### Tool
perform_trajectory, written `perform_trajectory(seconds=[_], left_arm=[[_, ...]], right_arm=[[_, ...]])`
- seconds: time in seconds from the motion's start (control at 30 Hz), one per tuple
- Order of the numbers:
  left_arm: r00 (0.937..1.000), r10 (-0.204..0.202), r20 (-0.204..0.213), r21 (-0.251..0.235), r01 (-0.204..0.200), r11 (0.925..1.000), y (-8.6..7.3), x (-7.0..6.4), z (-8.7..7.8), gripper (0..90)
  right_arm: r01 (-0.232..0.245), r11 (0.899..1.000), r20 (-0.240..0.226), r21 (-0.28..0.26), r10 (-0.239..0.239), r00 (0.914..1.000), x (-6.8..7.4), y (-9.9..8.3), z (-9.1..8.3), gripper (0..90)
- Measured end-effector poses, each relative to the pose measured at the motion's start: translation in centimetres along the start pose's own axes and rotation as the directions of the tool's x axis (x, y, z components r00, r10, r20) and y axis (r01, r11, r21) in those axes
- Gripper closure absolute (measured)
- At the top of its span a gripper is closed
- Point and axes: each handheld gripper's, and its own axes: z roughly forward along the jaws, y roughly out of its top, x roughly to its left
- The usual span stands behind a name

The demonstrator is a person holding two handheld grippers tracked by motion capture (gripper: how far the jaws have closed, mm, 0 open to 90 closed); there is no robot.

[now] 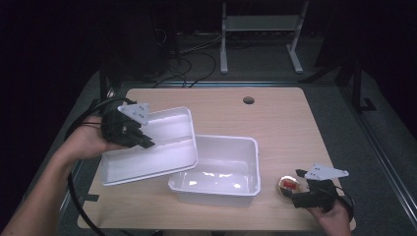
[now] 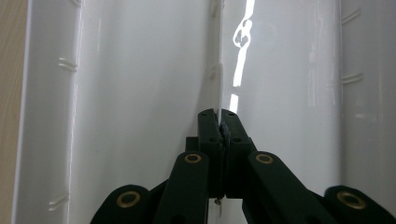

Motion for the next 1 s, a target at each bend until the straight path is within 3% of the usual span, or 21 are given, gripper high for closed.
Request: perform_trajectory(seconds=[0.03,0.3,0.57,0.77,0.9,1.0], left_arm=[[0.9998,-0.018,-0.006,-0.004,0.018,0.9998,-1.0,0.0,-0.3,89.3],[0.9976,-0.062,-0.032,-0.004,0.062,0.9981,-4.2,0.0,-1.3,89.3],[0.991,-0.122,-0.054,0.012,0.123,0.9923,-8.3,-0.2,-2.1,89.3],[0.9862,-0.156,-0.056,0.025,0.158,0.9872,-10.6,-0.5,-1.5,89.3],[0.986,-0.157,-0.055,0.03,0.159,0.9868,-11.4,-0.7,-1.1,89.3],[0.9889,-0.141,-0.047,0.061,0.144,0.9877,-12.1,-1.0,-0.1,89.3]], right_arm=[[-0.001,1.0,-0.002,0.004,0.001,1.0,0.0,0.0,0.1,14.1],[-0.001,1.0,0.003,0.002,0.001,1.0,0.1,0.0,0.1,14.1],[-0.004,1.0,0.004,0.005,0.004,1.0,0.0,0.0,0.2,14.1],[-0.005,1.0,0.006,0.005,0.005,1.0,0.1,0.0,0.1,14.1],[0.001,1.0,0.003,0.007,-0.001,1.0,0.1,0.1,0.2,14.1],[0.003,1.0,0.005,0.004,-0.003,1.0,0.1,0.0,0.1,14.1]])
